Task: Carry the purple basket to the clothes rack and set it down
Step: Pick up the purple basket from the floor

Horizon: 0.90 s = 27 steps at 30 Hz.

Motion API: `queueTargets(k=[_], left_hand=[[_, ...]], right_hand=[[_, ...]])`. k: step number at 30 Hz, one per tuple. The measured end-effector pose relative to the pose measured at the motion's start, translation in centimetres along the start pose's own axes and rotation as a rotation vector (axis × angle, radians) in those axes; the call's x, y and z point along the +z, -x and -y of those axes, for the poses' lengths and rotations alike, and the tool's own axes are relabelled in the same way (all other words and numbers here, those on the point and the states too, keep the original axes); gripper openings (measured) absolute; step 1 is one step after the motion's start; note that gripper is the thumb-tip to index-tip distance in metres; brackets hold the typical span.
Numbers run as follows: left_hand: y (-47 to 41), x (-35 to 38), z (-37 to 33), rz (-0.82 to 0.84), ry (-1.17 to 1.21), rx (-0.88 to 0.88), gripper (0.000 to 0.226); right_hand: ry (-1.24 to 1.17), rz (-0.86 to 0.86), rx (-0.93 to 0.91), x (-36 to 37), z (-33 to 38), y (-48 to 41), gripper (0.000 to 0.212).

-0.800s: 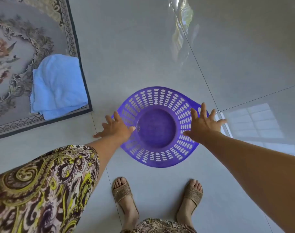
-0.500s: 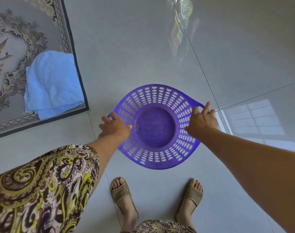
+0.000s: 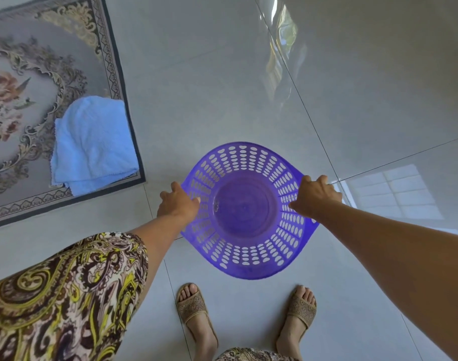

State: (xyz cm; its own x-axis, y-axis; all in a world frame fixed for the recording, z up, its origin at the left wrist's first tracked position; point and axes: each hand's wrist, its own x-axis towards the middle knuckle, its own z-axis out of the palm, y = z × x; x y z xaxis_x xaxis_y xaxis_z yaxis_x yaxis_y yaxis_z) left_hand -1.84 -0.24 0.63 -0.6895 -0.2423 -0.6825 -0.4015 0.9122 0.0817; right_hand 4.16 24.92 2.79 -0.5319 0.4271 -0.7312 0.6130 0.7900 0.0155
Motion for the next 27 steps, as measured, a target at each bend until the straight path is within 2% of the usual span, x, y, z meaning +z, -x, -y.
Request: queueTargets(k=[10, 14, 27], left_hand=[[4.1, -7.0, 0.8, -0.015, 0.078, 0.025, 0.060], [6.9, -11.1, 1.6, -0.051, 0.062, 0.091, 0.052], [16.7, -27.8, 3.0, -0.094, 0.200, 0.116, 0.046]], right_hand=[[-0.019, -0.047, -0.023, -6.1, 1.4, 6.2, 0.070], [-0.021, -0.065, -0.035, -9.2, 2.0, 10.0, 0.069], [-0.173, -0.113, -0.136, -20.1, 5.1, 23.3, 0.060]])
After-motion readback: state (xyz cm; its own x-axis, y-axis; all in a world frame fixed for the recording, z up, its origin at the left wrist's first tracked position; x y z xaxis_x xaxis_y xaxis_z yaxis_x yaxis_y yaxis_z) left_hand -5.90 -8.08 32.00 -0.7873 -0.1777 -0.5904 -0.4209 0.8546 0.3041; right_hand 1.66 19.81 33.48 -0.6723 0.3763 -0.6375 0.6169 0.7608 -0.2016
